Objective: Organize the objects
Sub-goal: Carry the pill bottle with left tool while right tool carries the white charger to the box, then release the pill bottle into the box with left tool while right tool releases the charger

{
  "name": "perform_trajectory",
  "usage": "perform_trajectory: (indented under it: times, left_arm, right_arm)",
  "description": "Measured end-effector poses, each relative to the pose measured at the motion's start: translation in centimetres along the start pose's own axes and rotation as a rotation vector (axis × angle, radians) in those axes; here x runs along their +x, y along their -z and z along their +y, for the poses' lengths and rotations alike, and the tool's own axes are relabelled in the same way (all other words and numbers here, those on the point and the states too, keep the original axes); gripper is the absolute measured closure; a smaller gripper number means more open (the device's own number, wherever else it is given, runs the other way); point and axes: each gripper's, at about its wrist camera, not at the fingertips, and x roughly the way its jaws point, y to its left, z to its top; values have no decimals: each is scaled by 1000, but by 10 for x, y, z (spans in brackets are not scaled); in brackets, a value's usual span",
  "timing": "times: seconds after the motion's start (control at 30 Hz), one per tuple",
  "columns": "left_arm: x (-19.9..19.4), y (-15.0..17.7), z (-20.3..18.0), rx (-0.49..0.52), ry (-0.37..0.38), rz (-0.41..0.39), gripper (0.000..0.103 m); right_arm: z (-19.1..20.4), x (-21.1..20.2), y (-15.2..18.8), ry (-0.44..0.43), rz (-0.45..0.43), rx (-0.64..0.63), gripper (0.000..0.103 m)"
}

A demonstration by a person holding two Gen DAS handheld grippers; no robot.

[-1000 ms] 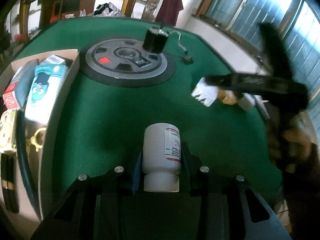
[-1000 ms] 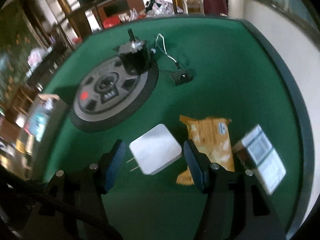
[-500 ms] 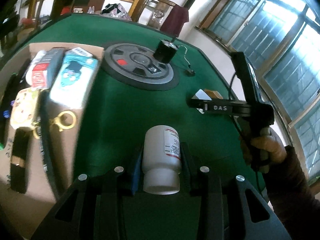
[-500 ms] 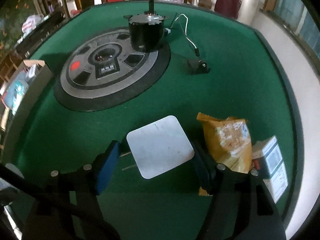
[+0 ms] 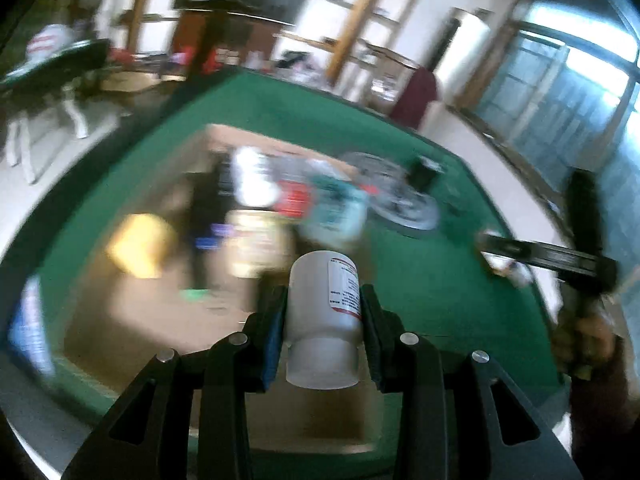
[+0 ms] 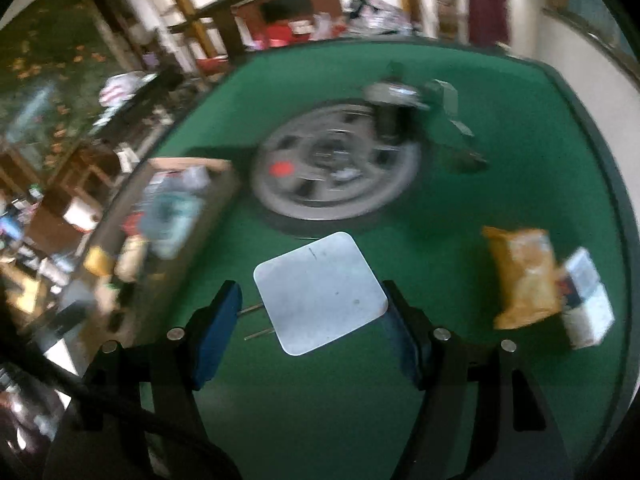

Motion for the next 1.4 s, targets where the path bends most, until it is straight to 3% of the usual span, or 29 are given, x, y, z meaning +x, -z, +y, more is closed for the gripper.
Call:
perform_trajectory:
  times: [0.17, 0.43, 0.6, 0.83, 1.13, 1.4]
  left_arm:
    - [1, 4, 55, -75, -139, 23, 72]
    - [24, 2, 76, -41, -227, 66, 72]
    - [21, 8, 79, -15, -228, 80, 72]
    - [19, 7, 80, -20, -232, 96, 68]
    - [-5, 4, 79, -65, -171, 31, 47]
    - [-22, 3, 79, -109, -170, -14, 42]
  right_arm:
    - [62, 13, 6, -135, 28, -65, 34]
    - [159, 50, 31, -267, 127, -201, 33]
    - [196, 71, 44, -316, 171, -261, 33]
    - [229, 92, 63, -227, 189, -375, 33]
    - [244, 103, 79, -71, 187, -516, 33]
    - [240, 80, 73, -76, 118, -513, 33]
